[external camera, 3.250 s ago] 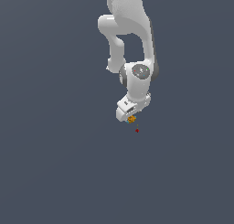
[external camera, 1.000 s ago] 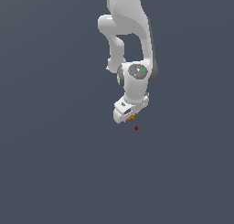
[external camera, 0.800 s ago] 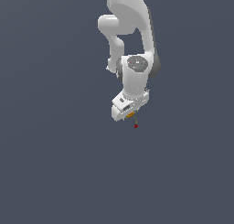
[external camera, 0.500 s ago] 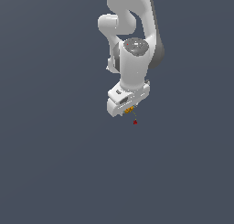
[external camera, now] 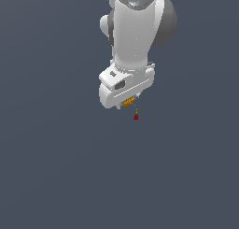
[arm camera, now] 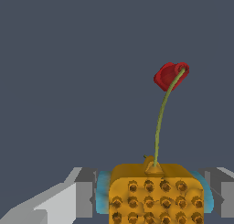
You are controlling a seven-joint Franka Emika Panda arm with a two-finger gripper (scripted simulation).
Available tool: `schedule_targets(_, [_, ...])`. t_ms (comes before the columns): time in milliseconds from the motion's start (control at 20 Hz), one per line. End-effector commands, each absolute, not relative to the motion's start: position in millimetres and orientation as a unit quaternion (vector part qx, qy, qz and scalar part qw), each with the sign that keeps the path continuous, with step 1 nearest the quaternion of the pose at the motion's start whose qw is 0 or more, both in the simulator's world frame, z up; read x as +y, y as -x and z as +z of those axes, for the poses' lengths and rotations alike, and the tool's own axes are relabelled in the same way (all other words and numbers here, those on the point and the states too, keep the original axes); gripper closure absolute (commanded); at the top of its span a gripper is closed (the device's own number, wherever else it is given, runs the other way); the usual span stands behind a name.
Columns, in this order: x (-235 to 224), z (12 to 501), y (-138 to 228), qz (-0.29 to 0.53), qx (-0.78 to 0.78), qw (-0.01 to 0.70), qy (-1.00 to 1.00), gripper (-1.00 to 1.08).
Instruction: Pick up the object and move it to a goal position.
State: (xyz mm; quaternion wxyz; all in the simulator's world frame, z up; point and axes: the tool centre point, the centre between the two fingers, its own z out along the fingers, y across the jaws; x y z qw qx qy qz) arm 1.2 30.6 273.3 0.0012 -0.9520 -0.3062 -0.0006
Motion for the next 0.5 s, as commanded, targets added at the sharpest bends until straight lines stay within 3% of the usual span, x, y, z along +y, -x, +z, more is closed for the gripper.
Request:
schedule_targets(0, [25.2, 298.3, -8.1, -0.001, -0.306, 0.001, 0.952, 1.08])
schedule_targets(450, [8.6, 370.6, -31.0, 0.0, -0.306, 0.001, 0.952, 1.08])
